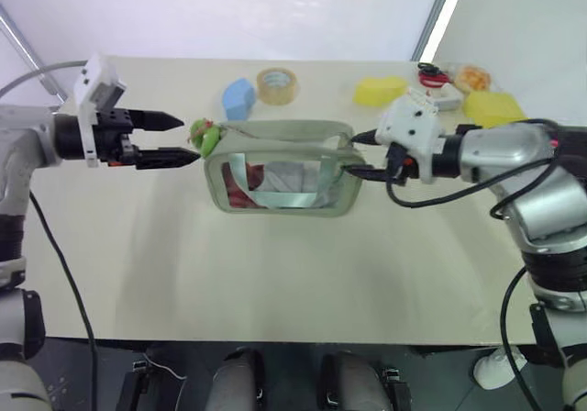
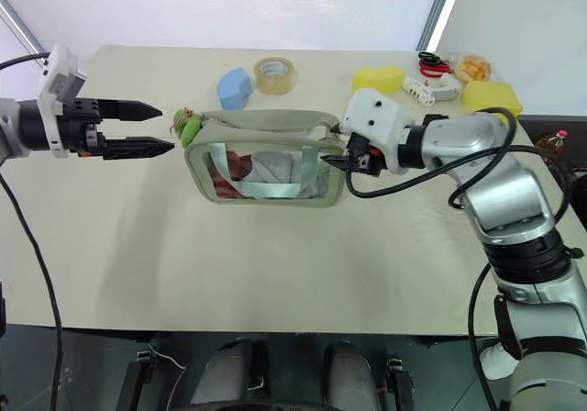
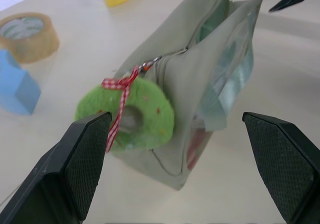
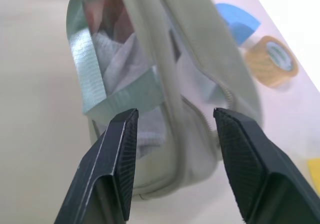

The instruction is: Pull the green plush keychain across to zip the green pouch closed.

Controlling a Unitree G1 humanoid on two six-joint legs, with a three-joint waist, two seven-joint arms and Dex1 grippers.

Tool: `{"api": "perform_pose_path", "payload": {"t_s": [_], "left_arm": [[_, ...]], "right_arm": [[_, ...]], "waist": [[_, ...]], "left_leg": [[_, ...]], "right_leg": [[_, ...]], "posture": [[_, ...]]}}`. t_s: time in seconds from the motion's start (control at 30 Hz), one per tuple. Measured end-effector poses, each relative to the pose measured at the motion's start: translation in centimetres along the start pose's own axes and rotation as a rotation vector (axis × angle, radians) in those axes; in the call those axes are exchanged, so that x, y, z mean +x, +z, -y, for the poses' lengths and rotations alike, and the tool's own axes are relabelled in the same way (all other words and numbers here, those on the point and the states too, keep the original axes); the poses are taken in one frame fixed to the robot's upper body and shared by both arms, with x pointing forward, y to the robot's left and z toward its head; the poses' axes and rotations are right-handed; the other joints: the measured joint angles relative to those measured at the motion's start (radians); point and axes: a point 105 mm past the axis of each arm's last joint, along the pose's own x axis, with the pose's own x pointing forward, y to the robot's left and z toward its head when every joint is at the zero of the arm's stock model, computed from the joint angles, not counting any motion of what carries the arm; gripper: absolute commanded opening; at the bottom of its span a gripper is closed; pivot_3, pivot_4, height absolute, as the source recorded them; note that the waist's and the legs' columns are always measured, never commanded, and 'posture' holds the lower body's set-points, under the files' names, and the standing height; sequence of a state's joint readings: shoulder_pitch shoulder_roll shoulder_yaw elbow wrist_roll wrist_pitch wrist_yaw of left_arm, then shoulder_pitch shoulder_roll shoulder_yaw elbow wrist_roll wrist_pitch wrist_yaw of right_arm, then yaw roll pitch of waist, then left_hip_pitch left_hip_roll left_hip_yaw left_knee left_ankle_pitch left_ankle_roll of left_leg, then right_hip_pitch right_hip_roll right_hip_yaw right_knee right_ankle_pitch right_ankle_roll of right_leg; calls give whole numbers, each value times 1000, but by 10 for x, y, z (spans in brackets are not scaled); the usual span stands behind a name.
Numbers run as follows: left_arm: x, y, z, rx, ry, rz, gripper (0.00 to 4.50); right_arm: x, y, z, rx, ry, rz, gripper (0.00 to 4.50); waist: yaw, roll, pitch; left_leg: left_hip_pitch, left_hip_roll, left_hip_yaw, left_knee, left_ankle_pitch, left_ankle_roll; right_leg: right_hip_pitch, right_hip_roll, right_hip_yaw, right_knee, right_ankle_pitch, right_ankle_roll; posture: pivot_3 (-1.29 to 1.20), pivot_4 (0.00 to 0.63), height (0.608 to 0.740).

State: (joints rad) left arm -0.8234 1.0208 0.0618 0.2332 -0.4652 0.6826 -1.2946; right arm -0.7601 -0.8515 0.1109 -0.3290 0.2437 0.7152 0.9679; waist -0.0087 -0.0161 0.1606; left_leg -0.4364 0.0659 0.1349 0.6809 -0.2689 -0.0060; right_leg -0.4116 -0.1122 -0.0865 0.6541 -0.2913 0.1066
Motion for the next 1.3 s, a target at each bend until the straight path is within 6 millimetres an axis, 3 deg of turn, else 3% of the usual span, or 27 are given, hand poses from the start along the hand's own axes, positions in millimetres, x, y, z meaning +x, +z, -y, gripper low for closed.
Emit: {"api": "perform_pose_path", "payload": {"t_s": [0.2, 0.3, 0.4, 0.5, 0.7, 0.87, 0.97, 1.1, 1.2, 1.3], "left_arm": [[-9, -8, -16, -12, 60, -7, 4500], [-5, -11, -25, -9, 96, 6, 4500], [5, -21, -39, 13, 172, -1, 4500], [19, -31, -47, -16, 211, 9, 4500], [53, -31, -48, -32, 205, 59, 4500], [56, -30, -48, -28, 188, 65, 4500], [58, -31, -45, -10, 171, 53, 3669], [59, -30, -45, -15, 155, 58, 1666], [58, -17, -46, 6, 144, 79, 172], [56, 3, -47, 21, 140, 117, 77]], "right_arm": [[3, -10, -6, 59, 0, -1, 2582], [15, -15, -10, 94, 3, 11, 1747], [23, -18, -12, 112, 3, 18, 135], [24, -18, -13, 99, 4, 20, 54], [26, -18, -18, 78, 17, 21, 54], [26, -18, -18, 73, 15, 20, 54], [26, -18, -17, 71, 7, 18, 0], [26, -18, -17, 68, 5, 18, 0], [26, -18, -16, 65, -1, 15, 0], [26, -18, -15, 58, -7, 13, 0]], "waist": [[-2, 0, 0], [-2, 0, 0], [1, 0, 0], [0, 0, 0], [-5, 0, 0], [-4, 0, 0], [-4, 0, 0], [-4, 0, 0], [-4, 0, 0], [-4, 0, 0]], "left_leg": [[0, 0, 0, 0, 0, 0], [0, 0, 1, 0, 0, 0], [0, 0, 0, 0, 0, 0], [0, 0, 0, 0, 0, 0], [0, 0, 0, 0, 0, 0], [0, 0, 0, 0, 0, 0], [0, 0, 0, 0, 0, 0], [0, 0, 0, 0, 0, 0], [0, 0, 0, 0, 0, 0], [0, 0, 0, 0, 0, 0]], "right_leg": [[0, 0, 0, 0, 0, 0], [0, 0, 0, 1, 0, 0], [0, 0, 0, 1, 0, 0], [0, 0, 0, 2, 0, 0], [0, 0, 0, 2, 0, 0], [0, 0, 0, 3, 0, 0], [0, 0, 0, 3, 0, 0], [0, 0, 0, 3, 0, 0], [0, 0, 0, 3, 0, 0], [0, 0, 0, 3, 0, 0]], "posture": [[0, 150, 740], [0, 150, 740], [0, 150, 740], [0, 150, 740], [0, 150, 740], [0, 150, 740], [0, 150, 740], [0, 150, 740], [0, 150, 740], [0, 150, 740]]}}
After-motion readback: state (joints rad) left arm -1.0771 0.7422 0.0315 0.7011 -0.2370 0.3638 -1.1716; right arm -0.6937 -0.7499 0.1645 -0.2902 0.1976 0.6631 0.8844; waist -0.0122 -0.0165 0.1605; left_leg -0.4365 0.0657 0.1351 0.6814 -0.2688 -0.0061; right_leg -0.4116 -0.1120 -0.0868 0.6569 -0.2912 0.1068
